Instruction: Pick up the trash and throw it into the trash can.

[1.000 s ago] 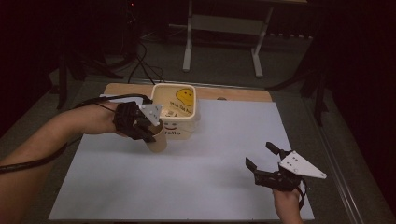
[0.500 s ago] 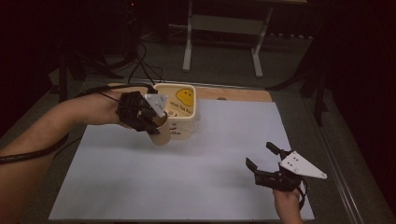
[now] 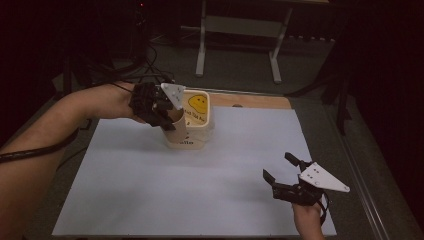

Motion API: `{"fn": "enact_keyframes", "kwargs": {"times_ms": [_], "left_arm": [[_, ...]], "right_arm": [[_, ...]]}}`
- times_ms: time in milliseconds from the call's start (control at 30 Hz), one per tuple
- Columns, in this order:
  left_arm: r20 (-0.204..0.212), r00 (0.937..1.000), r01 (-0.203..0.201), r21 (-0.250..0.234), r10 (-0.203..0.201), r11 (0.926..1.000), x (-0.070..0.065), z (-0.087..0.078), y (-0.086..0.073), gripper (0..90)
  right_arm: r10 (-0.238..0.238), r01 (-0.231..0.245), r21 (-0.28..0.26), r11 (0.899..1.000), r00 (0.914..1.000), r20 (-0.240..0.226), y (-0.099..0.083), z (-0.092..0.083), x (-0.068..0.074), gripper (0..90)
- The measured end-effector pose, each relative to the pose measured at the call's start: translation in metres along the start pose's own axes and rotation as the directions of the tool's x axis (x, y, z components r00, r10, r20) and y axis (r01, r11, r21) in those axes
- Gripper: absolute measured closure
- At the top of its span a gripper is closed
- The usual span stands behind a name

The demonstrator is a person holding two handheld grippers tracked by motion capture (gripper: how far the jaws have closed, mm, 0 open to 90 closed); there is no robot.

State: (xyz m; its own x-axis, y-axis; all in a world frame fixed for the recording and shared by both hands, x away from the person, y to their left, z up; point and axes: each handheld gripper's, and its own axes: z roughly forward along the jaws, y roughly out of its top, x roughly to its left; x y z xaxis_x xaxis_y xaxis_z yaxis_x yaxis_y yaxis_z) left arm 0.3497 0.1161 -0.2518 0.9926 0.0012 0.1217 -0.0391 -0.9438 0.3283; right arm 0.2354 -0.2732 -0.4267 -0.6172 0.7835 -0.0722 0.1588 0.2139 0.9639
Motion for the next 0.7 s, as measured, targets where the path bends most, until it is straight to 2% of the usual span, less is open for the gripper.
{"fn": "enact_keyframes", "kwargs": {"times_ms": [267, 400, 700], "left_arm": [[-0.015, 0.9998, -0.009, 0.007, 0.009, 0.9999, 0.014, 0.000, 0.005, 89.0], [-0.007, 0.9999, -0.009, 0.002, 0.009, 1.0000, 0.021, 0.001, 0.005, 88.9], [-0.029, 0.9995, 0.015, 0.011, -0.015, 0.9998, 0.039, 0.001, 0.004, 88.9]], "right_arm": [[-0.005, 0.005, 0.001, 1.000, 1.0000, -0.003, -0.001, 0.000, 0.000, 11.5], [-0.004, 0.004, 0.001, 1.000, 1.0000, -0.003, 0.000, 0.000, 0.000, 11.5], [-0.009, 0.009, 0.009, 1.000, 1.0000, -0.001, 0.000, 0.000, 0.001, 11.5]]}}
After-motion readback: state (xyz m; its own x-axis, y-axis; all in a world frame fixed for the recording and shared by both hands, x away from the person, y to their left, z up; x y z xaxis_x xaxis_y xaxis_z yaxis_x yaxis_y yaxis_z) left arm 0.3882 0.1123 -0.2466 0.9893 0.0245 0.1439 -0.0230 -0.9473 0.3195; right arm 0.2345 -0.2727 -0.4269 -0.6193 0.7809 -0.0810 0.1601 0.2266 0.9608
